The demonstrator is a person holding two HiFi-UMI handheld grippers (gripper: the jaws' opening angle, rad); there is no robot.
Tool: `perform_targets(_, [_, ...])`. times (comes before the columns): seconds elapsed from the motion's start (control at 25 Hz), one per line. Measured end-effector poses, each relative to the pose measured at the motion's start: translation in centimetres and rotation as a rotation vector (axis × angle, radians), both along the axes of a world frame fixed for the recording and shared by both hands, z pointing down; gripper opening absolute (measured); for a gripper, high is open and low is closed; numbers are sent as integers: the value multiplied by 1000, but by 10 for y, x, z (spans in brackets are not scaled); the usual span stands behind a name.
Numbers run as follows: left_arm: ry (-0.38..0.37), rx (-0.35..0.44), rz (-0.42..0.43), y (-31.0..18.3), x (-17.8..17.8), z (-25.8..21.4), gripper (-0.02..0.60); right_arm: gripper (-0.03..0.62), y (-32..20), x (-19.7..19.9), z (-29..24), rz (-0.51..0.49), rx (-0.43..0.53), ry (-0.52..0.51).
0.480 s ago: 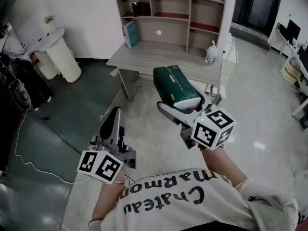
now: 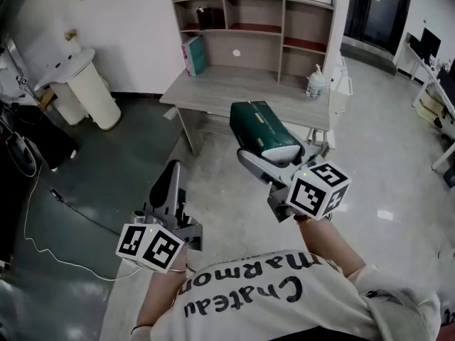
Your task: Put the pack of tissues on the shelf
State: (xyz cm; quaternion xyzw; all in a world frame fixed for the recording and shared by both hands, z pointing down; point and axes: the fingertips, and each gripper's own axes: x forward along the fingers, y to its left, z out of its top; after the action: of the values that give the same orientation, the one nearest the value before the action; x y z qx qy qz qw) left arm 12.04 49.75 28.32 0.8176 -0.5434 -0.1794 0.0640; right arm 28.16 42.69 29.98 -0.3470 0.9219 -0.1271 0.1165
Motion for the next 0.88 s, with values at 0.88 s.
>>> perform_targets(0.88, [33,-16,13,-59,-74,20,31,546,-53,-88,14,-35,-28,37])
